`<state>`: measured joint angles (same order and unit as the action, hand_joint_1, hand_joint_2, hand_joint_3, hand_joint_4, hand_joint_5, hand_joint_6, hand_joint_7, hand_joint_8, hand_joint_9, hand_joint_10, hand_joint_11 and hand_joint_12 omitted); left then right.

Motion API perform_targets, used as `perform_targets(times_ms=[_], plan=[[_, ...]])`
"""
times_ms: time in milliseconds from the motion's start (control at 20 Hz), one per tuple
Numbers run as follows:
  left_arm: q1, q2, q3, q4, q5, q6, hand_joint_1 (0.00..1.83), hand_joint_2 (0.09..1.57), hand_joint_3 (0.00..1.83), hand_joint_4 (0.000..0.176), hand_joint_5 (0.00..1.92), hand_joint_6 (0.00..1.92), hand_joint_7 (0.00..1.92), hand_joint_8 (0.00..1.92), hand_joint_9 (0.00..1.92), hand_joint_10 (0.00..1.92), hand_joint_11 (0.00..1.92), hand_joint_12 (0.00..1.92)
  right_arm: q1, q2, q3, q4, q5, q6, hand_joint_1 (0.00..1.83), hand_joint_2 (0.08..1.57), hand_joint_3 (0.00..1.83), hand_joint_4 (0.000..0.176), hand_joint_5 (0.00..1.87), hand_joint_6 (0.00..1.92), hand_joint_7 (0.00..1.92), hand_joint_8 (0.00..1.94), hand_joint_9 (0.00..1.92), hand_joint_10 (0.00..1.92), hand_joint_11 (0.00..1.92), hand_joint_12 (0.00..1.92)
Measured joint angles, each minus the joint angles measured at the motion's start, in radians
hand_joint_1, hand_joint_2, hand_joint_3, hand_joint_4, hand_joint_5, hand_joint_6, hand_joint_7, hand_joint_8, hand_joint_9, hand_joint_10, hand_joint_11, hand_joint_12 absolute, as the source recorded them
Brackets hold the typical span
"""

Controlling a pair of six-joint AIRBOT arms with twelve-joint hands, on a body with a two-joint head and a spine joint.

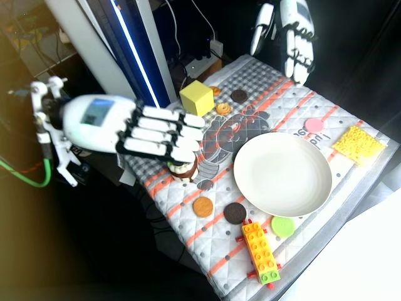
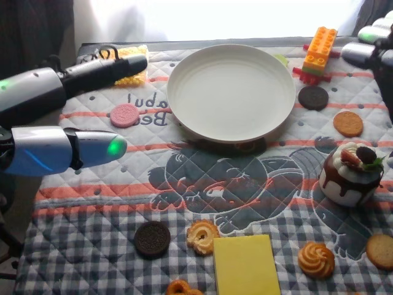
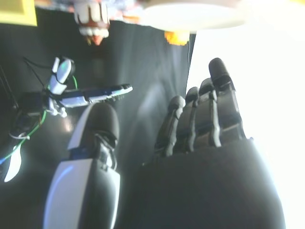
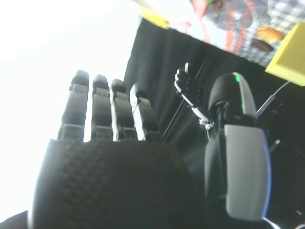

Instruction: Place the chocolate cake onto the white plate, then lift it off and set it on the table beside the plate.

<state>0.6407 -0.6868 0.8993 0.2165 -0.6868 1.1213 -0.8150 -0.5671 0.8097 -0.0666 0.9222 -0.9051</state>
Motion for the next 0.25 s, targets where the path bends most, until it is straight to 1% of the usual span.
perform_targets(times_ms=[50, 100, 150, 200, 250], plan=[[0.0, 0.0, 0.0, -0.002, -0.014, 0.001, 0.5, 1.29, 0.0, 0.057, 0.0, 0.0, 0.0, 0.0, 0.0, 0.0, 0.0, 0.0, 0.0, 0.0, 0.0, 0.004, 0.019, -0.008, 0.58, 1.12, 0.02, 0.029, 0.0, 0.0, 0.0, 0.0, 0.0, 0.0, 0.0, 0.0], [0.0, 0.0, 0.0, -0.003, -0.027, 0.003, 0.53, 1.26, 0.0, 0.06, 0.0, 0.0, 0.0, 0.0, 0.0, 0.0, 0.0, 0.0, -0.007, 0.0, 0.0, 0.007, 0.04, -0.009, 0.56, 1.11, 0.01, 0.035, 0.0, 0.0, 0.0, 0.0, 0.0, 0.0, 0.0, 0.0], [0.0, 0.0, 0.0, -0.006, -0.037, 0.003, 0.57, 1.25, 0.0, 0.096, 0.0, 0.0, 0.0, 0.0, 0.0, 0.0, 0.0, 0.0, -0.011, 0.0, 0.0, 0.009, 0.055, -0.009, 0.57, 1.11, 0.01, 0.044, 0.0, 0.0, 0.0, 0.0, 0.0, 0.0, 0.0, 0.0], [0.0, 0.0, 0.0, -0.025, -0.06, 0.003, 0.55, 1.25, 0.0, 0.118, 0.0, 0.0, 0.0, 0.0, 0.0, 0.0, 0.0, 0.0, -0.011, 0.0, 0.0, 0.015, 0.068, -0.01, 0.6, 1.11, 0.01, 0.052, 0.0, 0.0, 0.0, 0.0, 0.0, 0.0, 0.0, 0.0], [0.0, 0.0, 0.0, -0.036, -0.079, 0.003, 0.61, 1.22, 0.0, 0.154, 0.0, 0.0, 0.0, 0.0, 0.0, 0.0, 0.0, 0.0, -0.014, 0.0, 0.0, 0.02, 0.084, -0.01, 0.61, 1.12, 0.01, 0.057, 0.0, 0.0, 0.0, 0.0, 0.0, 0.0, 0.0, 0.0]])
